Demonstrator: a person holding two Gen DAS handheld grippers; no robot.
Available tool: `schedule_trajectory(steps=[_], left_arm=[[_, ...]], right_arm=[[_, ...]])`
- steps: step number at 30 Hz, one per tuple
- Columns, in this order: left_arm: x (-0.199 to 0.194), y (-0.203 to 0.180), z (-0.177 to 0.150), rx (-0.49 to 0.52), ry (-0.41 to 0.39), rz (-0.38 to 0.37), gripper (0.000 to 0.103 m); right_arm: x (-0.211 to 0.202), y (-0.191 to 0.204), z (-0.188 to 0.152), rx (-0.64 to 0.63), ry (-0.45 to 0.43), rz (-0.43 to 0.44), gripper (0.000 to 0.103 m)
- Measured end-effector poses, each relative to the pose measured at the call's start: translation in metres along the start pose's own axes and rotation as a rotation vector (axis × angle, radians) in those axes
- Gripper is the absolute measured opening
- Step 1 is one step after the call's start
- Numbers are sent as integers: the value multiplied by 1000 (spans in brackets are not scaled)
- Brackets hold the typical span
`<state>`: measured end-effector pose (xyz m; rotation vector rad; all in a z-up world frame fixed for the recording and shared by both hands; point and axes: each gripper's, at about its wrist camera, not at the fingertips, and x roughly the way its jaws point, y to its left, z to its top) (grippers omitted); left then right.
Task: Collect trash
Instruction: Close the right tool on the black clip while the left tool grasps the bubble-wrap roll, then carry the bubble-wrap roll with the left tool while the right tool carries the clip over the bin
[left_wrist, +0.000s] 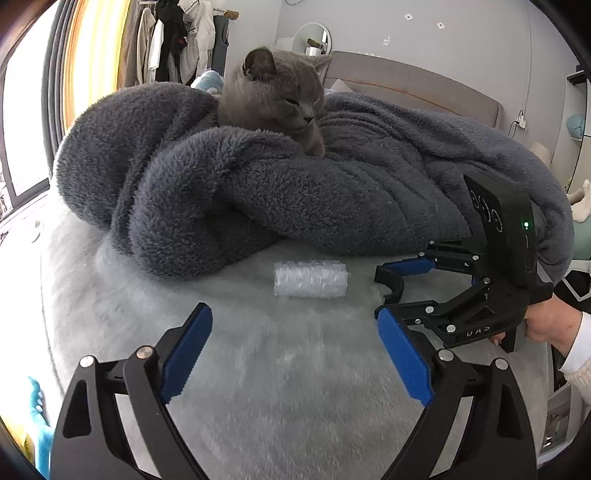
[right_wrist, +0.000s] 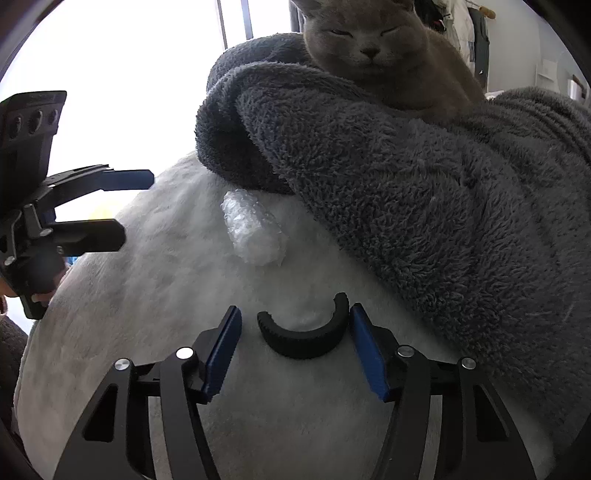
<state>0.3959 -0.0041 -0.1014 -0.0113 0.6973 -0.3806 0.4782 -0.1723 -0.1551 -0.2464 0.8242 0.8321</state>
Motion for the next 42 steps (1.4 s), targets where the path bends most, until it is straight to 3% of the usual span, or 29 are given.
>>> schedule_trajectory(steps=[6, 13, 18, 26, 29, 34, 42], left_arm=[[22, -8, 5, 26, 15, -13, 93], [44, -20, 10, 59, 40, 6, 91], [61, -16, 15, 25, 72, 38, 90], [82, -20, 21, 25, 115, 72, 80], [87, -25, 21, 45, 129, 80, 63], [76, -33, 21, 69, 97, 73, 59], [27, -46, 11, 14, 38, 63, 59]], right_arm=[[6, -9, 0, 24, -8, 28, 46], [-18, -12, 0, 26, -32, -21, 46], [-36, -13, -4, 28, -18, -67, 46], [-63, -17, -21, 124, -8, -76, 46], [-73, -17, -25, 160, -9, -80, 46], [-89, -8, -25, 206, 1, -102, 46], [-132, 22, -37, 335, -23, -130, 46]])
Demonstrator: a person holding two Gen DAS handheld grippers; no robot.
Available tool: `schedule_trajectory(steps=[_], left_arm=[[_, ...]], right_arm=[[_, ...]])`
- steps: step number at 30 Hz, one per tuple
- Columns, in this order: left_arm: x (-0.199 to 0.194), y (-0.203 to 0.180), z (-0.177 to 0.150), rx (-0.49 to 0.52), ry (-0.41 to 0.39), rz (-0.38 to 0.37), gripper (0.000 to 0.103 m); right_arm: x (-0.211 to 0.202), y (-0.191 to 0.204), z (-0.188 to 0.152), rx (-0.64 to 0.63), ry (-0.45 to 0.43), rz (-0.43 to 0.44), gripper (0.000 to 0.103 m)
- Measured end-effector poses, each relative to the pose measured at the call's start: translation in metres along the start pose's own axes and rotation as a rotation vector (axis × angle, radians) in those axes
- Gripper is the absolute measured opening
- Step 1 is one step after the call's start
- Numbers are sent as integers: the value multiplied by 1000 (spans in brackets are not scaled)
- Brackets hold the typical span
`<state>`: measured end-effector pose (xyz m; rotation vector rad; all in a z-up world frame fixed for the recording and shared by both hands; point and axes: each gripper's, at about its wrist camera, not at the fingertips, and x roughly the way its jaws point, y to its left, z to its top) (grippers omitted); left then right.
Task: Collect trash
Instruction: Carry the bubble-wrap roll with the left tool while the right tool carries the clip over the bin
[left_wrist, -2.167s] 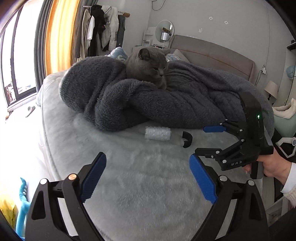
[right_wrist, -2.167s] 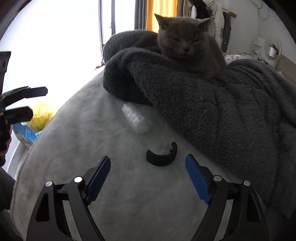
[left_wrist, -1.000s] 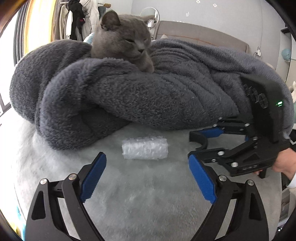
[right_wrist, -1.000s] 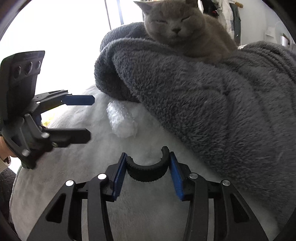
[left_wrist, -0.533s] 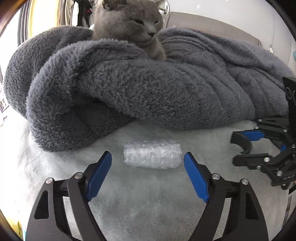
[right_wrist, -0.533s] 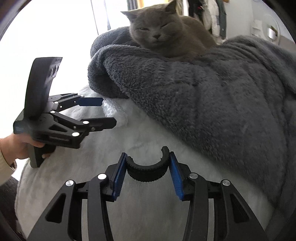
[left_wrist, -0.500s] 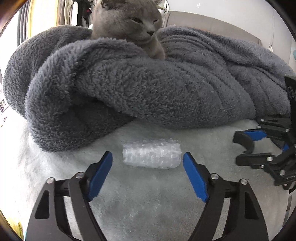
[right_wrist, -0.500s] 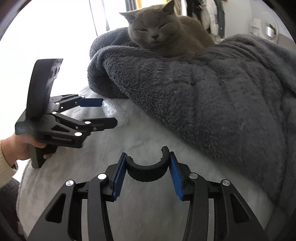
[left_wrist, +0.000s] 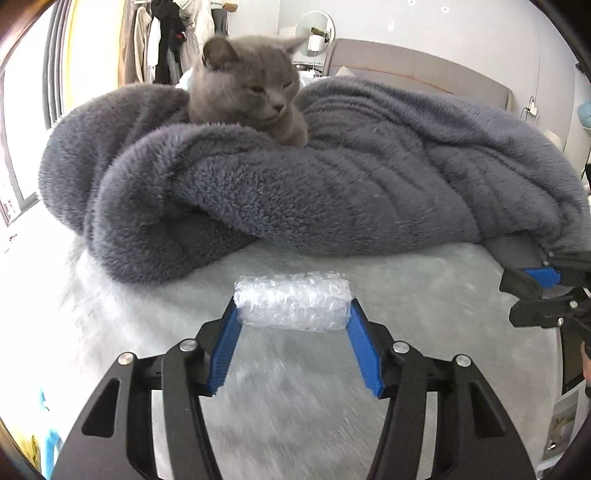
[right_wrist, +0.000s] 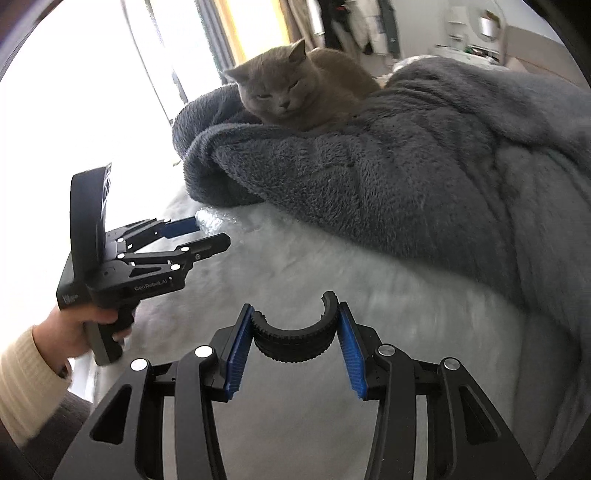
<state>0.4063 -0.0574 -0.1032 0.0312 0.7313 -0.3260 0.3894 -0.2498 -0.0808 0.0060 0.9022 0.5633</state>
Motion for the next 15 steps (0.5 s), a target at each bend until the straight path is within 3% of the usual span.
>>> schedule_trajectory(steps=[9, 15], left_arm=[[-68, -12, -32, -32, -55, 15, 59], [-105, -17, -58, -61, -62, 37, 59]], right_arm=[[-49, 50, -34, 69, -77, -135, 46], [-76, 78, -55, 101, -145, -146, 46]])
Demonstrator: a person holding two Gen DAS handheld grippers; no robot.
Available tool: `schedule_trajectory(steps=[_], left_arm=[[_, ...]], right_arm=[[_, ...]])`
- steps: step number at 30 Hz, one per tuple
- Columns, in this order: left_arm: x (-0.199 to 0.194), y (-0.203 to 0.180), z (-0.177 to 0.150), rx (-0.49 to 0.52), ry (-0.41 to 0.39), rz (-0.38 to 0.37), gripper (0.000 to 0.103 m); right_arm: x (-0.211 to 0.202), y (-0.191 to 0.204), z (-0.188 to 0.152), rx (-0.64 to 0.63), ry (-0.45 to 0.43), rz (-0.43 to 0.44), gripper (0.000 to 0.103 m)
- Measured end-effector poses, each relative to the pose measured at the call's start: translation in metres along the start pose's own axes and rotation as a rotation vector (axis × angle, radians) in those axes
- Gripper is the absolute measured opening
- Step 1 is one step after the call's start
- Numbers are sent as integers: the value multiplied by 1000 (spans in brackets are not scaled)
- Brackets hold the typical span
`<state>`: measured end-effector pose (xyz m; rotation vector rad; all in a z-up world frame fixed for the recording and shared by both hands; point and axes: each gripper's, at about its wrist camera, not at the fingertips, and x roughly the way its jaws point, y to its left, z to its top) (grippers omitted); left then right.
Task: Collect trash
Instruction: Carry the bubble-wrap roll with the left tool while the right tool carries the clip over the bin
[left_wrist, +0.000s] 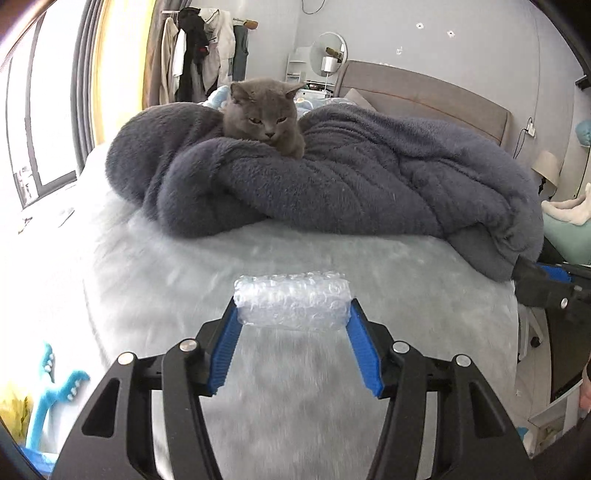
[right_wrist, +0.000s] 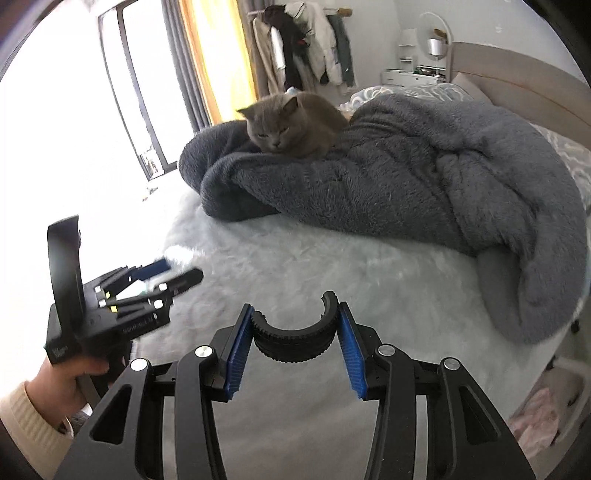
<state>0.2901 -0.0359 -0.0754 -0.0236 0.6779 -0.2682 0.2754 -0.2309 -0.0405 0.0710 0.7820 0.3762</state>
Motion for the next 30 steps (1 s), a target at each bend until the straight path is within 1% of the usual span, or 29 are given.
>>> schedule_trajectory(steps=[4, 6, 8, 14, 16, 18, 20, 30], left_arm=[[-25, -1, -16, 1, -15, 36, 59], [-39, 2, -25, -14, -24, 47, 59], [-52, 5, -31, -24, -35, 62, 59], [-87, 15, -49, -53, -70, 98, 59], [-97, 18, -55, -49, -78, 120, 59], [-106, 22, -62, -56, -82, 128, 59], [-111, 24, -66, -52, -74, 144, 59], [-122, 45, -91, -71, -35, 170, 59]], right_arm=[[-14, 11, -17, 16, -7, 10, 46], [-21, 17, -27, 26, -13, 21, 46], [-29, 22, -34, 42, -18, 43, 46], [-45, 38, -48, 33, -43, 59, 46], [-45, 43, -54, 32, -37, 71, 46], [-44, 49, -60, 23, -24, 80, 46], [-41, 56, -63, 8, -18, 79, 46], [-21, 83, -63, -42, 13, 92, 46]])
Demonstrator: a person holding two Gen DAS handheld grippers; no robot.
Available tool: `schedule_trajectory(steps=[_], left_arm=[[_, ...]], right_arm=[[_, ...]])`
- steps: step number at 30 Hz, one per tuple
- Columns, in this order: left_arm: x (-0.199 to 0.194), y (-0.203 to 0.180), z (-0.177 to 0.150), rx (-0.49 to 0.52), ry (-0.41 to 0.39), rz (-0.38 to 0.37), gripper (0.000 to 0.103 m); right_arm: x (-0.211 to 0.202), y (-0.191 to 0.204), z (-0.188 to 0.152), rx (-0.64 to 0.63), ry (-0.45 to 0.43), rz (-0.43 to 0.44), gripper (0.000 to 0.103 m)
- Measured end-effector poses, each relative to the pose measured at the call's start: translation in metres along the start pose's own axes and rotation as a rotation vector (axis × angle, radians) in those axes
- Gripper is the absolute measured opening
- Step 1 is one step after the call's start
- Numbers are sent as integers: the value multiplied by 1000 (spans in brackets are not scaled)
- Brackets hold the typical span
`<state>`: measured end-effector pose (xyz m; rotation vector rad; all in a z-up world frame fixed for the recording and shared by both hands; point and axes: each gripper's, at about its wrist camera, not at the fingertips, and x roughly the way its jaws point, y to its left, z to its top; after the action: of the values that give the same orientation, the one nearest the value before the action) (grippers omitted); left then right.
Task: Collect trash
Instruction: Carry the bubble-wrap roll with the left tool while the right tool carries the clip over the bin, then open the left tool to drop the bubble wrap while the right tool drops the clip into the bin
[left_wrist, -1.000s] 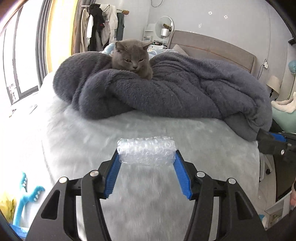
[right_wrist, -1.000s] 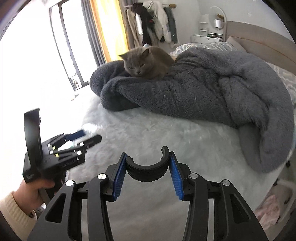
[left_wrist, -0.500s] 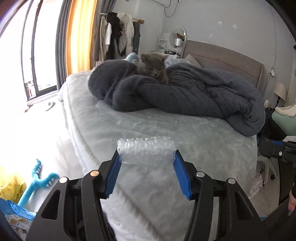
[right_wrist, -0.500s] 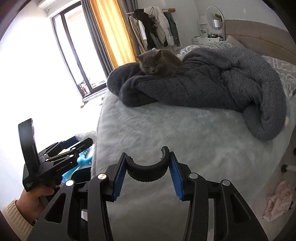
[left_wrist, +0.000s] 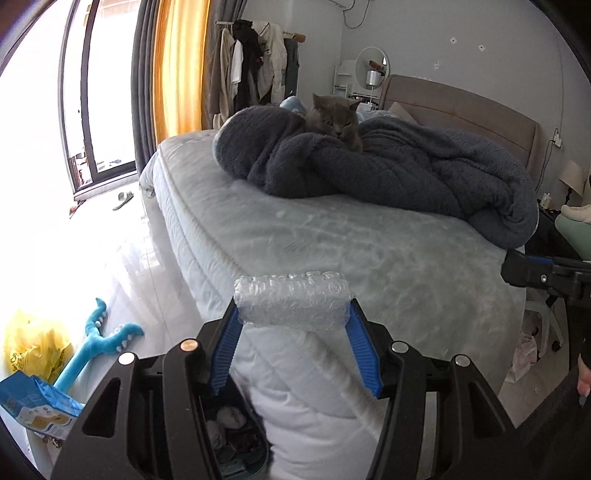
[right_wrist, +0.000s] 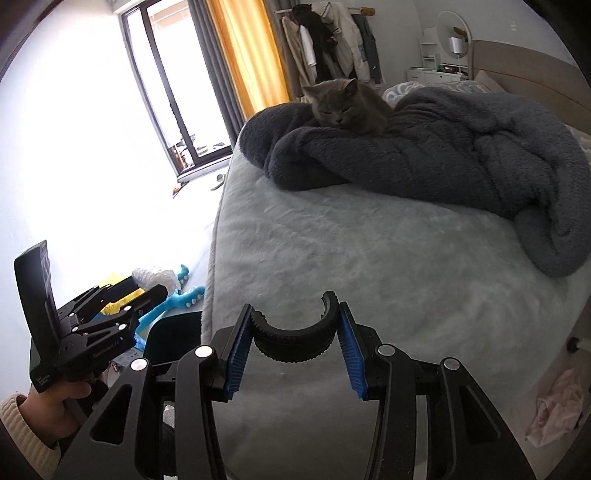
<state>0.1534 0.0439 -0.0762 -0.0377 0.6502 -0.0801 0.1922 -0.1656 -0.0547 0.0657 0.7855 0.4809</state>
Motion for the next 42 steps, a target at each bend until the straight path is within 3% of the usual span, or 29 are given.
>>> schedule_trajectory(steps=[12, 35, 42], left_arm=[[3, 38, -28, 3, 90, 81, 59], [8, 149, -80, -225, 319, 150, 59], [2, 173, -91, -282, 348, 164, 70]], right_arm=[[42, 54, 6, -55, 49, 62, 46], [123, 174, 0, -174, 166, 185, 46], [147, 200, -5, -200, 207, 200, 46]])
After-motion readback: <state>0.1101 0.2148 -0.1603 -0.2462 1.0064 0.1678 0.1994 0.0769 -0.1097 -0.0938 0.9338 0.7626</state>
